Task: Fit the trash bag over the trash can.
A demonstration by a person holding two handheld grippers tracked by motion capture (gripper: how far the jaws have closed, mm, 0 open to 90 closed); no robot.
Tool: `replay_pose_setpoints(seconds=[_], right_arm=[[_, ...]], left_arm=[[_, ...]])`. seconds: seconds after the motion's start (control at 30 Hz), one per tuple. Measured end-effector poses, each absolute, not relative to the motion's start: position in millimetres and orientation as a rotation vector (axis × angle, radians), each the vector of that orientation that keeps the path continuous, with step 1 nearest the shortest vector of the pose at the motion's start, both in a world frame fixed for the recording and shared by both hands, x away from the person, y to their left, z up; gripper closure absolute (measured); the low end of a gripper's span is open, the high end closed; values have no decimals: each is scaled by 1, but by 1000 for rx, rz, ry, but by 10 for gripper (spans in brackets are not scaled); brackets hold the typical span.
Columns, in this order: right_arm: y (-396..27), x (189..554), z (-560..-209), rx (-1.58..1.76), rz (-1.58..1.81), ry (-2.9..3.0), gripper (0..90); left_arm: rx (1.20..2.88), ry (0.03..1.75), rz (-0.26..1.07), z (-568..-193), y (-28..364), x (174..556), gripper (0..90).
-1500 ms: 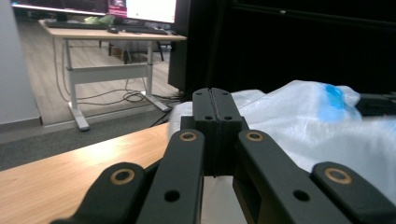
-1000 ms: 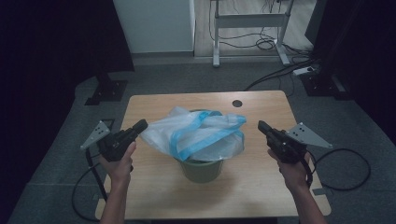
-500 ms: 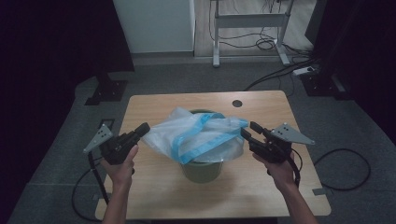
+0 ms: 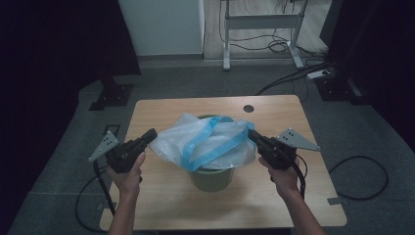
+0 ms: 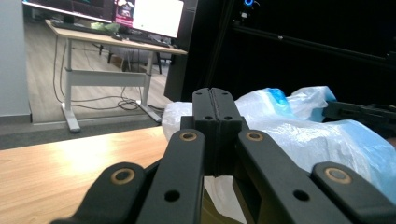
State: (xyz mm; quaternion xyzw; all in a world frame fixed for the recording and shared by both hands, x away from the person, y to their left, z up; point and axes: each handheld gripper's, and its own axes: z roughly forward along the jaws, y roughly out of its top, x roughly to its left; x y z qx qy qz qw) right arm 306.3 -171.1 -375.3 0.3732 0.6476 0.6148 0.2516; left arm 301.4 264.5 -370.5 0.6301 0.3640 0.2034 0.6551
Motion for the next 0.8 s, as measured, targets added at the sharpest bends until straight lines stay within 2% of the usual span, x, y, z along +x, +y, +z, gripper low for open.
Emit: replay_pose_setpoints(seconds=[0.37,0.57,0.8], right_arm=[[-193,291,-377,994,1635,1747,895],[-202,281,-379,965,1652,1749,895],[-197,283,-376,939,1635,1774,895]], left_arm=[[1433,822,462,-374,267,296,900],[1477,764,395,-377,266,287,891],[1527,748,418,-351,256,285,602]])
